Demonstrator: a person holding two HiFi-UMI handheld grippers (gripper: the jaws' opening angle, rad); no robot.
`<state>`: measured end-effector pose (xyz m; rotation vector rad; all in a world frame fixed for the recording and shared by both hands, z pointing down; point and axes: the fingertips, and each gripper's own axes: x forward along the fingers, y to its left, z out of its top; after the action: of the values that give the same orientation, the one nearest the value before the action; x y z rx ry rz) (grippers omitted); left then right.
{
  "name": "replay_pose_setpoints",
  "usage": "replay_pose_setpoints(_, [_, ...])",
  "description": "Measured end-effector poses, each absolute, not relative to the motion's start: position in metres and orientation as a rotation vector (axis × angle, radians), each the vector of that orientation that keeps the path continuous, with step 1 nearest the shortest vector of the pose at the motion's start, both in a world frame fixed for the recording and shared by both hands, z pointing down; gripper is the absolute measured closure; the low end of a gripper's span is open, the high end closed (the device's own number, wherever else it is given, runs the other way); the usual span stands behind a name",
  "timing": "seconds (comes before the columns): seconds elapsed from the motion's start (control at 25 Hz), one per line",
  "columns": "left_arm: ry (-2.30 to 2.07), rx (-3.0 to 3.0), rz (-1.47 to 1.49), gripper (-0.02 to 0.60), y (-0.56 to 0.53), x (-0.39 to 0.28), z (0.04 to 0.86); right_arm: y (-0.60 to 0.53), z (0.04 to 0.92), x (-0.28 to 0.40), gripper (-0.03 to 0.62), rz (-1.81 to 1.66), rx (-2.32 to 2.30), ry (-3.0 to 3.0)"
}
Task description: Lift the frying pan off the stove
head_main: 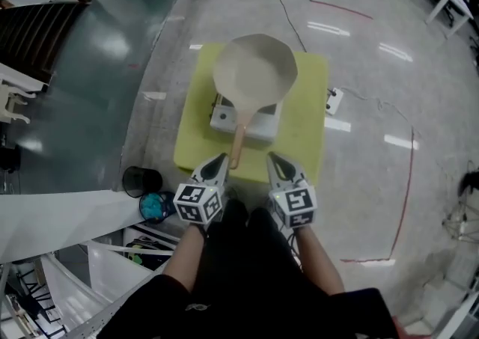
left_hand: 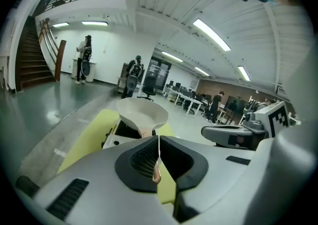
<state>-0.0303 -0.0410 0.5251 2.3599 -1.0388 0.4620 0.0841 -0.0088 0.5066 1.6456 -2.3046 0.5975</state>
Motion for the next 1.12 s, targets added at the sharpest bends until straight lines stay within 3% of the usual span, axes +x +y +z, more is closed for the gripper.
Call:
replay_pose_setpoints(0.56, [-0.866, 2.199, 0.461, 0.532, -0.088, -0.031, 0.578, -0.045, 0.536, 0.092, 0.579, 0.706, 1.625, -2.242])
replay_pose_setpoints(0.6, [-0.845, 2.174, 0.447, 0.521, -0.091, -0.029, 0.582, -0.049, 0.538, 0.093, 0.579, 0.713, 1.626, -2.236])
replay_pose_setpoints(0.72, [-0.757, 2.134, 0.469, 0.401, -0.093, -0.019, 0.598, -0.063, 0.544, 0.096, 0.579, 0.734, 1.625, -2.214])
replay_pose_setpoints(1.12, [-0.551, 1.968, 0.330, 0.343, -0.086, 0.011, 0.620, -0.069, 0.569, 0.097, 0.579, 0.885, 1.589, -2.174])
